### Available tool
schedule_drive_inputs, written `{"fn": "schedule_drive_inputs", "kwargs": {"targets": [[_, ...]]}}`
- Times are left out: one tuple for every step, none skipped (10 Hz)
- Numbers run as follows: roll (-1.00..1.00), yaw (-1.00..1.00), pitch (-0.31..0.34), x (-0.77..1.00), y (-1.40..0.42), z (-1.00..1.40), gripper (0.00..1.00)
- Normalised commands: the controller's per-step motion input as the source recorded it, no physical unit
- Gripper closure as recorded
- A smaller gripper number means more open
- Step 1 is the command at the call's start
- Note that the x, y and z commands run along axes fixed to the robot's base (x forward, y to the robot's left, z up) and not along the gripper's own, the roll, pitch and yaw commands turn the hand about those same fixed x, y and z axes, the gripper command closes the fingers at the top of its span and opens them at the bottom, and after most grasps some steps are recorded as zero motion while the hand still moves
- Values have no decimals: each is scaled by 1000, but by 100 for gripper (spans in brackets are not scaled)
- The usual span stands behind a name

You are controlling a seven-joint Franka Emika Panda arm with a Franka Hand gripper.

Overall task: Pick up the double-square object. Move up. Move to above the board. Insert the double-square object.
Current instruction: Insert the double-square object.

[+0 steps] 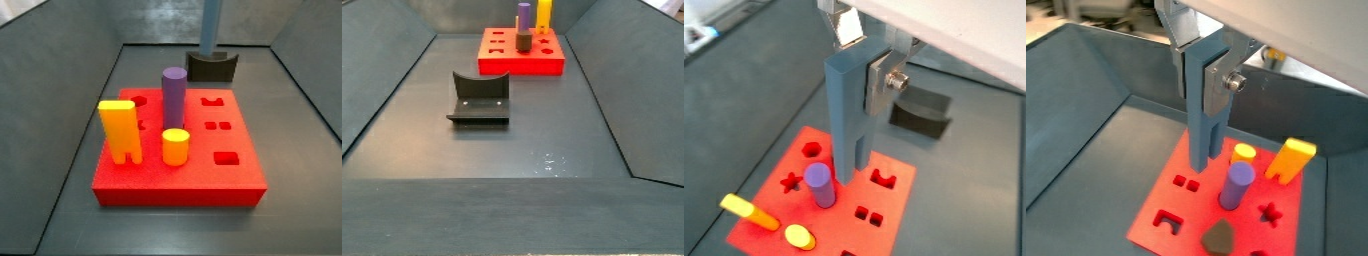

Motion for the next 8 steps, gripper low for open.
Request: {"fn": "schedule_drive_inputs", "kwargs": {"targets": [[24, -926, -17, 197, 3, -374, 100], [19, -983, -20, 129, 14, -374, 100], [20, -1000, 0, 6, 0, -340, 100], [17, -1000, 0, 0, 0, -331, 100], [63, -1000, -11, 6, 0, -437, 100], [193, -620, 34, 326, -51, -506, 100], [201, -494, 0, 540, -166, -457, 100], [229, -511, -59, 577, -209, -540, 100]]}}
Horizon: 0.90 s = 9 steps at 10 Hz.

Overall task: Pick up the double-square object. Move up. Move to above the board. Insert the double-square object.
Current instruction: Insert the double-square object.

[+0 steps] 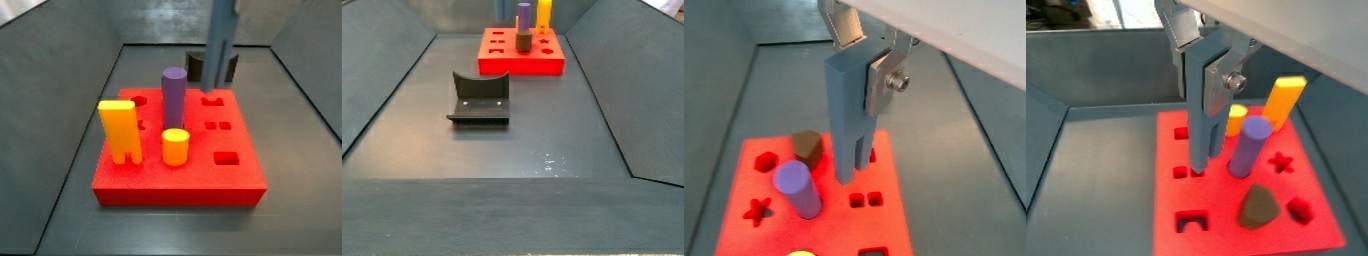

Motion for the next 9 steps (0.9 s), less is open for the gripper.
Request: {"fn": "schedule_drive_inputs", "kwargs": {"targets": [[257, -617, -83, 443, -229, -571, 100], [189, -874, -73, 137, -146, -460, 100], [146, -917, -51, 89, -120, -357, 100], [76, -966, -39, 57, -77, -203, 100], [27, -1000, -21, 0, 0, -111, 100], [7, -1000, -11, 0, 0, -83, 100], [0, -1000, -43, 0, 0, -26, 100], [-106, -983, -117, 0, -46, -34, 100], [-224, -883, -223, 0, -69, -74, 100]]}}
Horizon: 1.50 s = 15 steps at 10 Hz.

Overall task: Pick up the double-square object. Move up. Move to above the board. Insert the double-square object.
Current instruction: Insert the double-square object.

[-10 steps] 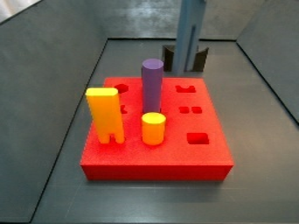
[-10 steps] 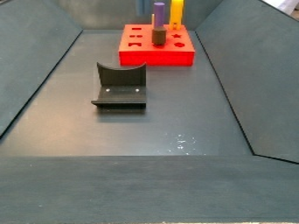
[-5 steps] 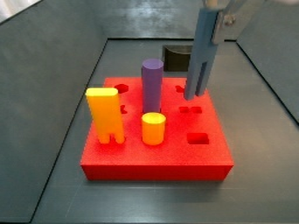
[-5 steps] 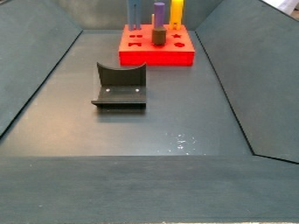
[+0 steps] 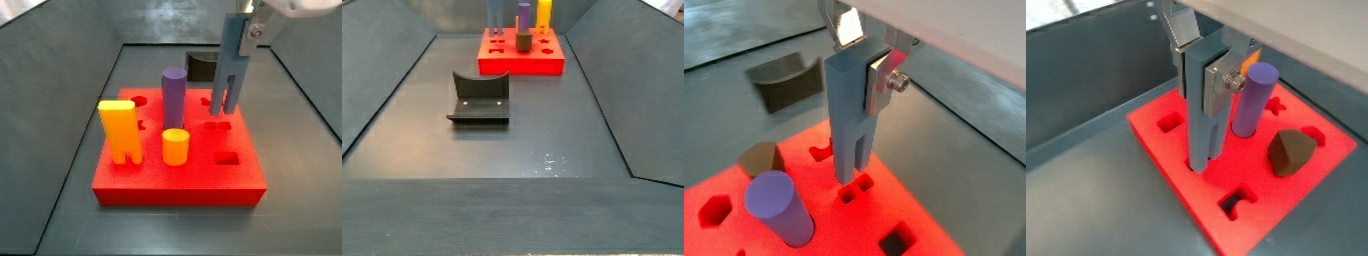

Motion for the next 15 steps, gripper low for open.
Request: {"fn": "schedule_drive_inputs", "kwargs": {"targets": [[-267, -843, -251, 0, -66, -71, 100], [-106, -737, -143, 37, -57, 0, 100], [0, 0, -9, 0, 0, 0, 100], [63, -3, 0, 0, 0, -77, 100], [260, 80, 51, -249, -151, -137, 100], [136, 166, 40, -309, -171, -183, 100], [-19, 114, 0, -123, -37, -83, 100], [-9, 94, 0, -106, 0, -51, 100], [0, 0, 0, 0, 0, -54, 100], [-1, 0, 0, 103, 0, -66, 100], [-23, 0, -11, 106, 0, -86, 100], [-54, 0, -11, 194, -31, -100, 100], [-36, 0, -4, 177, -37, -97, 100], [-24, 0, -1, 154, -26, -114, 100], [0, -14, 0, 46, 0, -194, 100]]}}
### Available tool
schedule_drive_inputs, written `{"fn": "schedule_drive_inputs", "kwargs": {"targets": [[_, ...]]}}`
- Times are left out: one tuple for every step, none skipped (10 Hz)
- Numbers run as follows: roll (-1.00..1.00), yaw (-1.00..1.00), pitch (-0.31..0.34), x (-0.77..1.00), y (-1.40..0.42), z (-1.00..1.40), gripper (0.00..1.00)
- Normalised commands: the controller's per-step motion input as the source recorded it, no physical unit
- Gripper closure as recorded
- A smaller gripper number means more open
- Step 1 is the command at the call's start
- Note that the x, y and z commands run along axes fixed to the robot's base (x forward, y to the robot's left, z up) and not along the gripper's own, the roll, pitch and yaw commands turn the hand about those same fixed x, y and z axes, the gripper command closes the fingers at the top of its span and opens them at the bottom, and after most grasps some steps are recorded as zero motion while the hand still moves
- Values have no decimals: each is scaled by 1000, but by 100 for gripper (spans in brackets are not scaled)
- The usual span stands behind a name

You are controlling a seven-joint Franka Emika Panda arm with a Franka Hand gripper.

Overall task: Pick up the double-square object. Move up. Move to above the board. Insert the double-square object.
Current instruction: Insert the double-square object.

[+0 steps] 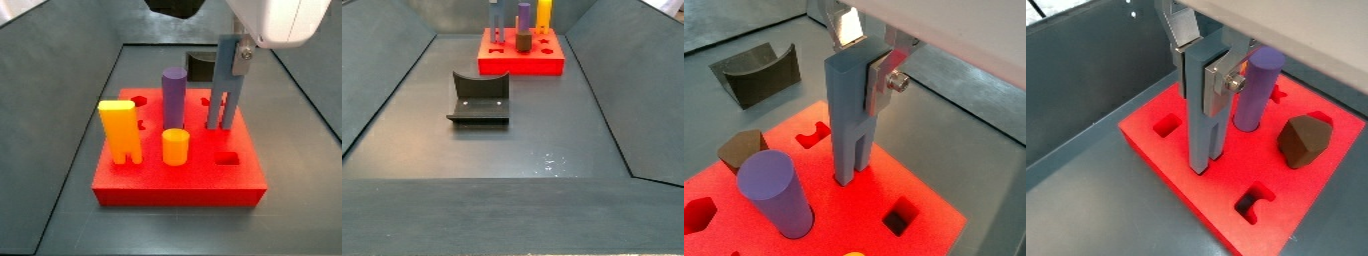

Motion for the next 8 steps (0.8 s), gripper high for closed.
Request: {"fn": "schedule_drive_inputs", "kwargs": {"targets": [[90, -71, 0, -23, 0, -280, 100], [104, -80, 0, -109, 6, -320, 100], [77, -100, -30, -86, 0, -451, 100], [74, -60, -29, 0, 0, -466, 100], [117, 0, -21, 0, 0, -403, 100], [127, 0, -34, 0, 0, -403, 100], [0, 11, -6, 129, 0, 0, 100], [0, 0, 0, 0, 0, 0, 100]]}}
